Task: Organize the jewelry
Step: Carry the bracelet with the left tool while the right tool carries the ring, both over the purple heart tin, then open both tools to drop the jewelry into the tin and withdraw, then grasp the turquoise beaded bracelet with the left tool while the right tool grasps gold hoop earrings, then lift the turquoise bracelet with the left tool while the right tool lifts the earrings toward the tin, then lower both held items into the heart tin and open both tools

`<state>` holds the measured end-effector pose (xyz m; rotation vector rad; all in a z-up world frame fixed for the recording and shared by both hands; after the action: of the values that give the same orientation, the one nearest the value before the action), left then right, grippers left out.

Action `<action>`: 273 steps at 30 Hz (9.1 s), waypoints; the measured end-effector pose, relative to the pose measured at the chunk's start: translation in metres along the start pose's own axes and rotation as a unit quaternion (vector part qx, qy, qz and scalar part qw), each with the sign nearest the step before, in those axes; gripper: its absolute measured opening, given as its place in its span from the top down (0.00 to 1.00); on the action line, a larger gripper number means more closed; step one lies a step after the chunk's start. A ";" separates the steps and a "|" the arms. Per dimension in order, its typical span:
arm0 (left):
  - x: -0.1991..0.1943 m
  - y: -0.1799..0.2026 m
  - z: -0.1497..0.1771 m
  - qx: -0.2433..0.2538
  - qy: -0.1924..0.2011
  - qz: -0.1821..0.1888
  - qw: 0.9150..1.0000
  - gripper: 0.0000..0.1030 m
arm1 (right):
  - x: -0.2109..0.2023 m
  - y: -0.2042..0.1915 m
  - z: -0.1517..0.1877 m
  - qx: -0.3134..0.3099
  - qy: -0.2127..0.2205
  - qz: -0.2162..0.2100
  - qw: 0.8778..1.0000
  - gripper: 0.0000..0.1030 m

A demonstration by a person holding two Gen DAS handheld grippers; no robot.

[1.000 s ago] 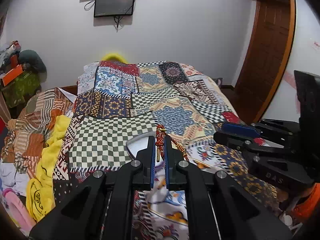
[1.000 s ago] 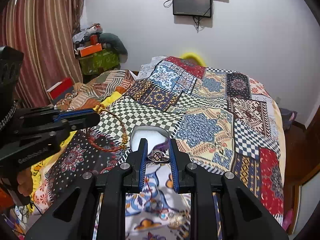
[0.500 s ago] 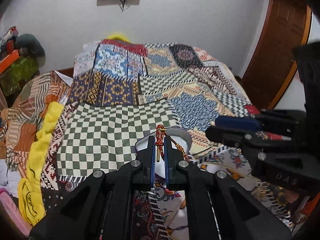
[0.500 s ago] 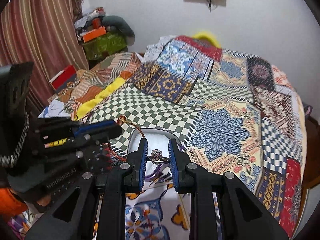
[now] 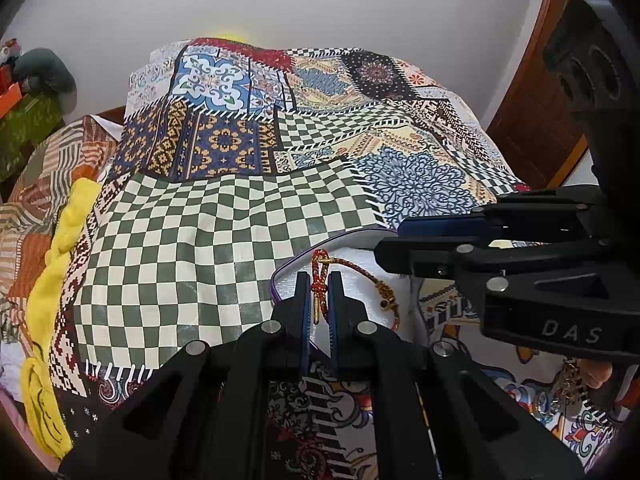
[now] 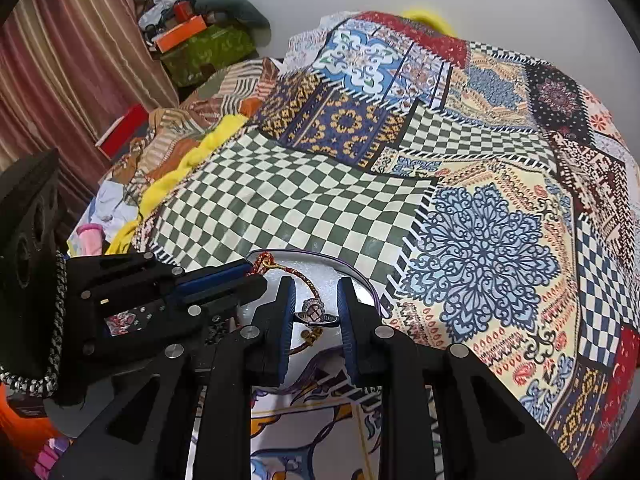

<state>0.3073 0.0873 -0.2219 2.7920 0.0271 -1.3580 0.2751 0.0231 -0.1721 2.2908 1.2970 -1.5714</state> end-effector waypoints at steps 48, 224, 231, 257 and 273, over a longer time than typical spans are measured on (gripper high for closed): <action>-0.137 0.052 0.049 0.051 0.020 -0.030 0.998 0.46 | -0.132 -0.010 0.109 0.009 0.059 0.102 0.993 0.53; -0.148 0.037 0.048 0.015 0.094 0.020 0.995 0.95 | -0.113 -0.031 0.081 -0.021 0.108 0.065 0.992 0.78; -0.125 0.025 0.025 0.008 0.095 0.012 0.995 0.95 | -0.091 -0.024 0.049 -0.025 0.103 0.076 0.991 0.78; -0.011 0.018 0.014 0.011 -0.002 0.029 1.000 0.95 | -0.006 0.001 -0.002 0.013 0.003 0.014 1.000 0.78; -0.029 0.011 0.017 0.011 -0.005 0.012 1.000 0.94 | 0.005 -0.002 -0.001 0.032 -0.026 0.006 0.999 0.78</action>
<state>0.2759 0.0756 -0.2090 2.7943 -0.0235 -1.3753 0.2748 0.0277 -0.1745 2.2726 1.2370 -1.6810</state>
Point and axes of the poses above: each gripper's, at about its wrist camera, not at the fingertips, and x roughly the way its jaws point, y to its right, z to its underside, the point moved 3 cm from there along x, roughly the way its jaws point, and after that the axes turned 10 degrees about -z, right-handed, at the moved point
